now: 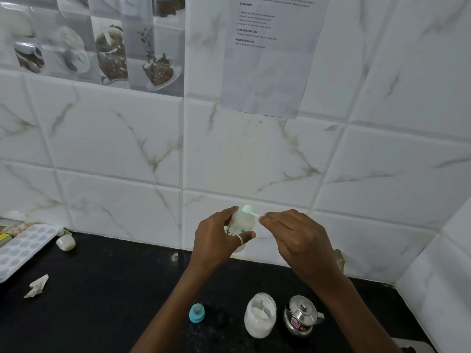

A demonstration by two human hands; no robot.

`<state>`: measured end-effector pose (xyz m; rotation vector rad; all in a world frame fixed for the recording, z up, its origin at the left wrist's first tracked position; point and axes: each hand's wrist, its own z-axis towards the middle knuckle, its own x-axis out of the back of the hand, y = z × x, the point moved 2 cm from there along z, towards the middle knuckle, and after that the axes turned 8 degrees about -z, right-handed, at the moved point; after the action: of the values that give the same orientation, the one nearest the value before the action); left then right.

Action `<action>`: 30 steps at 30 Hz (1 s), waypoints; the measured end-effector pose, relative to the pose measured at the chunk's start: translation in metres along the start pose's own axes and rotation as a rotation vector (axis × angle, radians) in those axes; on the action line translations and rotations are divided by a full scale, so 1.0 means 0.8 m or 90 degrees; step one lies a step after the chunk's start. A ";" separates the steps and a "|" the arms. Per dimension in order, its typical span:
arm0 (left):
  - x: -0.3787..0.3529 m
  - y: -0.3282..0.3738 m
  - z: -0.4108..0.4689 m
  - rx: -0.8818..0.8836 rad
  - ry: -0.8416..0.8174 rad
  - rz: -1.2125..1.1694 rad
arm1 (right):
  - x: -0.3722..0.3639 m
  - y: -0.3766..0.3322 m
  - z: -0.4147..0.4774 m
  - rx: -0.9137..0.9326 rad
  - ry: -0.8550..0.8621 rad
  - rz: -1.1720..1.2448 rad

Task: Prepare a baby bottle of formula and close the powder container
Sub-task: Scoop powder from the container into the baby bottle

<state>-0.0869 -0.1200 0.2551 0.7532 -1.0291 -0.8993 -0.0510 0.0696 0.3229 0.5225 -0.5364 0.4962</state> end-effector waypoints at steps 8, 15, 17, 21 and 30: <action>-0.004 -0.006 0.000 0.007 -0.010 -0.003 | -0.005 -0.006 -0.003 -0.028 0.035 -0.028; -0.013 -0.013 -0.001 0.002 -0.018 -0.002 | -0.010 -0.005 -0.011 -0.071 0.036 -0.009; -0.015 -0.015 0.000 0.001 -0.018 -0.005 | -0.011 -0.004 -0.012 -0.080 0.033 -0.007; -0.022 -0.021 0.001 0.005 -0.021 -0.008 | -0.013 0.000 -0.017 -0.097 0.034 -0.007; -0.037 -0.033 -0.001 -0.001 -0.010 -0.018 | -0.024 0.012 -0.039 -0.187 0.083 0.046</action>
<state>-0.1002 -0.1053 0.2212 0.7622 -1.0341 -0.9311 -0.0602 0.0890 0.2918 0.1899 -0.4933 0.5063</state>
